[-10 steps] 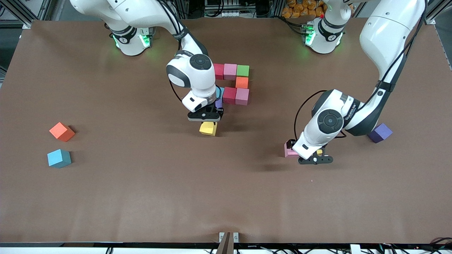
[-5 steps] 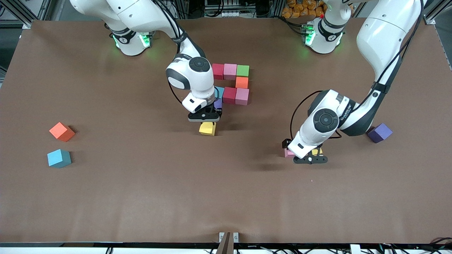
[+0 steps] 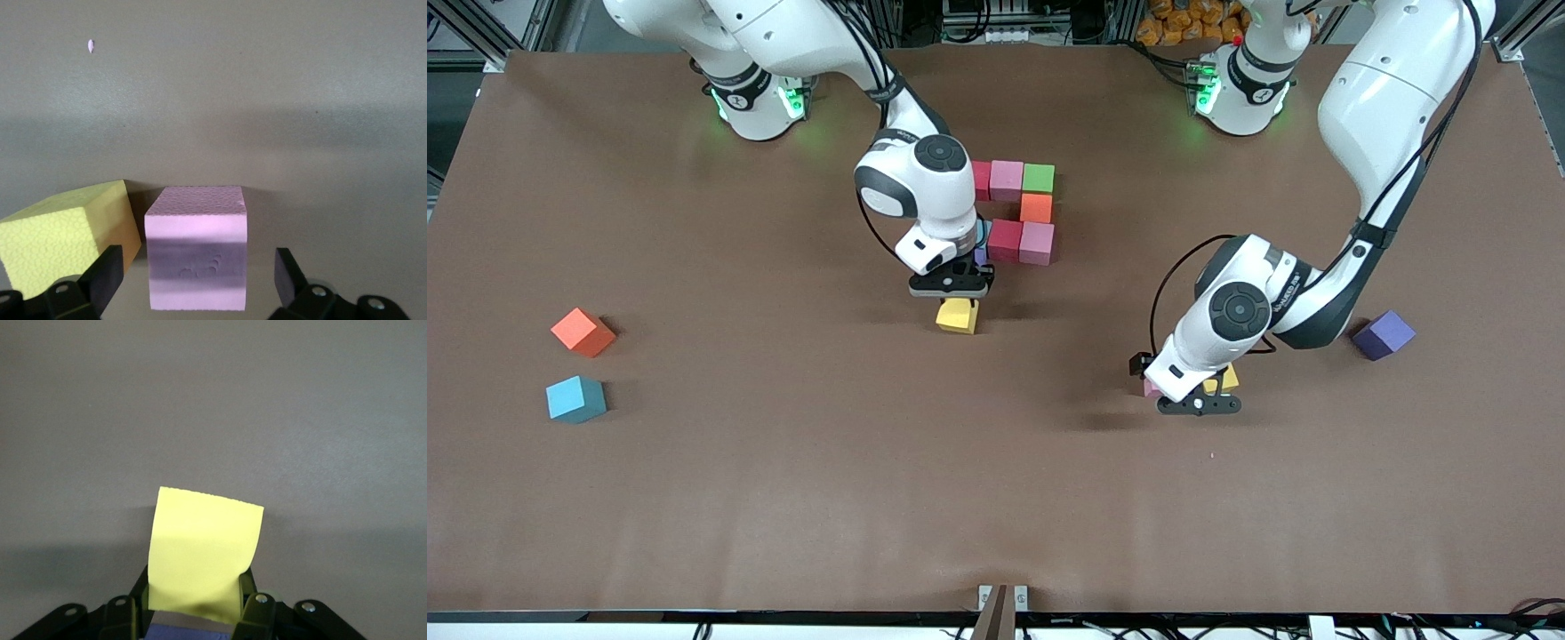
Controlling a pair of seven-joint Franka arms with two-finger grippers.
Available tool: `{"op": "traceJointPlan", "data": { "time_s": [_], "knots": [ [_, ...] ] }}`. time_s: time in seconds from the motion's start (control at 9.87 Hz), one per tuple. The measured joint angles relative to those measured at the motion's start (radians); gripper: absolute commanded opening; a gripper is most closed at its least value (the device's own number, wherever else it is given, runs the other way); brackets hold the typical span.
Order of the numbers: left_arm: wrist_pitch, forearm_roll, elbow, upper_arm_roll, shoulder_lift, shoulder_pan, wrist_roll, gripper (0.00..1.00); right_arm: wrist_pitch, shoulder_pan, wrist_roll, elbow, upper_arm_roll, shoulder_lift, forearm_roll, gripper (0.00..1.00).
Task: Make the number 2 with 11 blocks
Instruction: 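Grasp the pink cube with the left gripper while the right gripper lowers yellow, then lift the pink cube while the right gripper places yellow below purple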
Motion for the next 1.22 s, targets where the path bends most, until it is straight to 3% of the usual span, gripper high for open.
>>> {"op": "traceJointPlan", "data": {
  "time_s": [0.91, 1.11, 1.22],
  "knots": [
    [0.040, 0.000, 0.000, 0.000, 0.041, 0.000, 0.000, 1.00, -0.003, 0.020, 0.062, -0.017, 0.000, 0.000, -0.104, 0.24],
    [0.042, 0.000, 0.000, 0.001, 0.041, 0.001, 0.000, 0.88, -0.004, 0.024, 0.075, -0.020, 0.000, 0.000, -0.119, 0.24],
    [0.042, 0.000, 0.000, 0.001, 0.041, 0.001, 0.000, 0.76, -0.006, 0.026, 0.080, -0.020, 0.000, 0.000, -0.119, 0.23]
  ]
}}
